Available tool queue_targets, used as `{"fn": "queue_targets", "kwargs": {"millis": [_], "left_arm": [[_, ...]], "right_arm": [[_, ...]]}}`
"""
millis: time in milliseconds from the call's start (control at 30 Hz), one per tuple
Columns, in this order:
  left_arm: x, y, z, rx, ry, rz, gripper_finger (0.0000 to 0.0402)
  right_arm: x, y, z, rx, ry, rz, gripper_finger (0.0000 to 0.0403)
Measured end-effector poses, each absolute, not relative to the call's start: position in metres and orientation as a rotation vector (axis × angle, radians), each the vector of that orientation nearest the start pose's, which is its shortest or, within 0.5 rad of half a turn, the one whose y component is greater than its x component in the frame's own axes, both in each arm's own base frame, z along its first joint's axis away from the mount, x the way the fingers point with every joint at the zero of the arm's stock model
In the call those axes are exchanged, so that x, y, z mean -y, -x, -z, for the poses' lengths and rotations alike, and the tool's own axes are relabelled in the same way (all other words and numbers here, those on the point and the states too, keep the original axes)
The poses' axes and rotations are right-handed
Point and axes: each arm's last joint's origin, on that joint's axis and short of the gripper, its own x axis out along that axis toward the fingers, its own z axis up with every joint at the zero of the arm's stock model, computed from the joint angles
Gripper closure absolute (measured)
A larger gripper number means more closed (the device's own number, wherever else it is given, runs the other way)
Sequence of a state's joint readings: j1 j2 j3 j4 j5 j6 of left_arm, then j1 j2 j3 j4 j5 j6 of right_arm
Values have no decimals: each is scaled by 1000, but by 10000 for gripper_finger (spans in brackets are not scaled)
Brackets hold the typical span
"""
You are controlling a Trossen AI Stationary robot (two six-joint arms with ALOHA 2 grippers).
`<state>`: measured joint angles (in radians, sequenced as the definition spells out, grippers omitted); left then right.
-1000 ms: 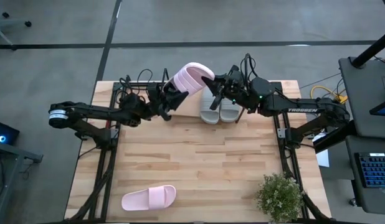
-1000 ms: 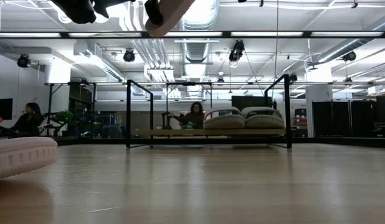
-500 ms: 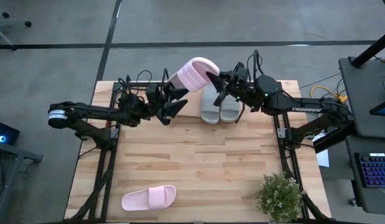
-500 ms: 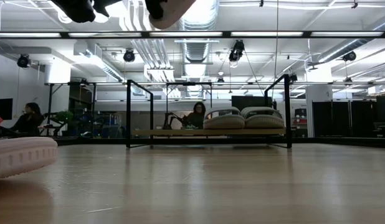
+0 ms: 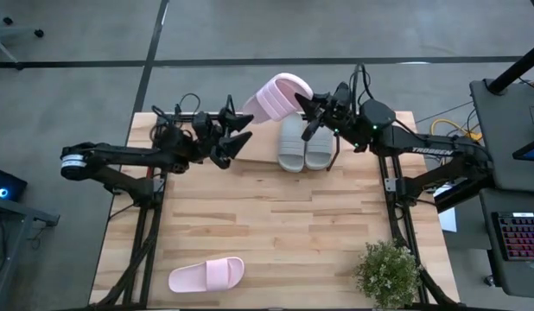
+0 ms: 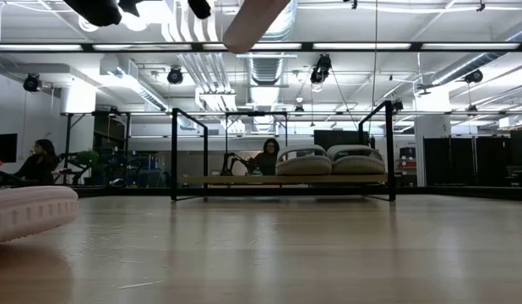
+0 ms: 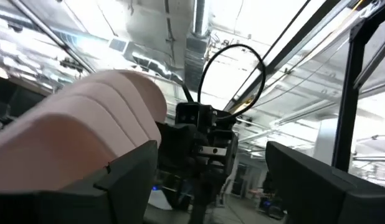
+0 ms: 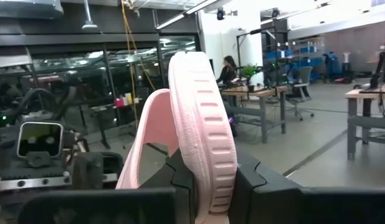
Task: Pick and place slides into the shelf
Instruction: Put the top pink slipper on the shelf
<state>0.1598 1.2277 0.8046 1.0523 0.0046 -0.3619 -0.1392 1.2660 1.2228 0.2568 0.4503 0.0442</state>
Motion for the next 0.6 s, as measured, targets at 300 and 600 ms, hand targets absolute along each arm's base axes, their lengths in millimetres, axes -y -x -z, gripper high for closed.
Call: {"fn": "queue_targets", "kwargs": {"millis": [300,600], "left_arm": [[-38,-219,-378,498,115,-192,118],[-35,-169,-397,476,-62,-406,118]], "right_arm": [[53,-266,-425,199,-134,583,364],[64,-259,-424,172,-206,544,364]]}}
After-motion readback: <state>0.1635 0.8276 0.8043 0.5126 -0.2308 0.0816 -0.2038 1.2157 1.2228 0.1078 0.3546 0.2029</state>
